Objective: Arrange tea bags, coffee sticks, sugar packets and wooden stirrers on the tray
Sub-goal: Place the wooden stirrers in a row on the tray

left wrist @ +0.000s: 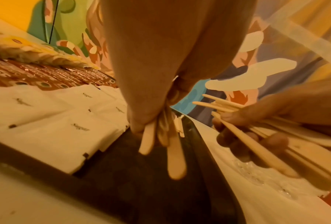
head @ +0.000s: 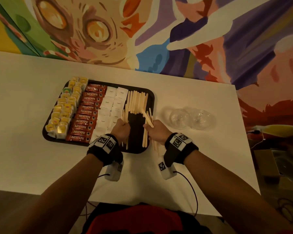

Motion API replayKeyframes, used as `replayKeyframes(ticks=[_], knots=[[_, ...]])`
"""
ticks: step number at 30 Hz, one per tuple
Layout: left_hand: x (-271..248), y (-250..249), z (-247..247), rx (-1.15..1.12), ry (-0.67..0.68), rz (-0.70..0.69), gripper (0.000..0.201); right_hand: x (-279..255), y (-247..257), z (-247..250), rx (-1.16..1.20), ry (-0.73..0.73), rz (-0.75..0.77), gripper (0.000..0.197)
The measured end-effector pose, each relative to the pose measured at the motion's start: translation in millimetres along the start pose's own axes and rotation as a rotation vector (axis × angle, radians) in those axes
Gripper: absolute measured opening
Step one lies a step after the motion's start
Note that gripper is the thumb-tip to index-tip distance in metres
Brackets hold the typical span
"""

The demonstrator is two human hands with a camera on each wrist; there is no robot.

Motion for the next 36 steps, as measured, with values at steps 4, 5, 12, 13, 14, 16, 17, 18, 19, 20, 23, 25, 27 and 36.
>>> replayKeyframes(ticks=[4,5,12,13,14,16,17,18,19,20,23,25,27,36], knots=[[12.6,0.2,-6.2,0.095,0.07,0.035,0.026,19.2,7.5,-14.7,0.016,-0.06,-0.091,0.02],[15.9,-0.7,-8.9,0.122,0.088,0.036,0.026,23.5,7.3,-18.4,0.008,-0.086,-0.112,0.021],[25.0,-1.6,-16.8,0.311,0.137,0.077,0.032,37.6,11.0,-31.1,-0.109,-0.208,-0.172,0.028],[24.4,-3.7,-14.5,0.36,0.131,0.06,0.031,38.4,10.0,-30.8,-0.116,-0.227,-0.172,0.03],[25.4,-5.0,-12.3,0.409,0.121,0.043,0.031,37.3,8.3,-30.5,-0.116,-0.247,-0.182,0.03],[26.9,-6.8,-10.6,0.492,0.117,-0.014,0.03,34.2,6.2,-29.9,-0.113,-0.298,-0.194,0.029],[27.9,-7.0,-12.0,0.527,0.126,-0.039,0.028,32.7,6.1,-29.9,-0.118,-0.316,-0.191,0.029],[27.9,-6.4,-13.0,0.568,0.139,-0.046,0.027,30.7,6.1,-30.1,-0.129,-0.329,-0.19,0.028],[28.6,-4.6,-13.0,0.623,0.151,-0.055,0.026,29.3,6.2,-30.4,-0.142,-0.344,-0.184,0.029],[27.8,-4.8,-12.7,0.682,0.169,-0.074,0.026,27.2,6.9,-30.5,-0.153,-0.361,-0.175,0.029],[23.6,-14.9,-15.8,0.842,0.188,-0.216,0.025,18.3,13.0,-31.1,-0.181,-0.401,-0.127,0.03],[15.6,-22.8,-18.9,0.921,0.202,-0.323,0.03,11.3,17.6,-32.7,-0.223,-0.388,-0.099,0.035],[16.4,-14.9,-21.8,0.992,0.249,-0.345,0.039,5.5,23.5,-35.4,-0.301,-0.355,-0.058,0.042],[6.3,-7.9,-19.6,1.197,0.249,-0.527,0.067,-6.8,26.3,-44.3,-0.643,-0.251,-0.021,0.049]])
Point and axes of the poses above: each hand's wrist, its own x-axis towards the middle knuckle, its own z-axis out of the back of the hand, y = z × x, the point moved 10 cm from there along x, towards the middle knuckle, and after that the axes turned 6 degrees about -z, right-handed, at the moved point
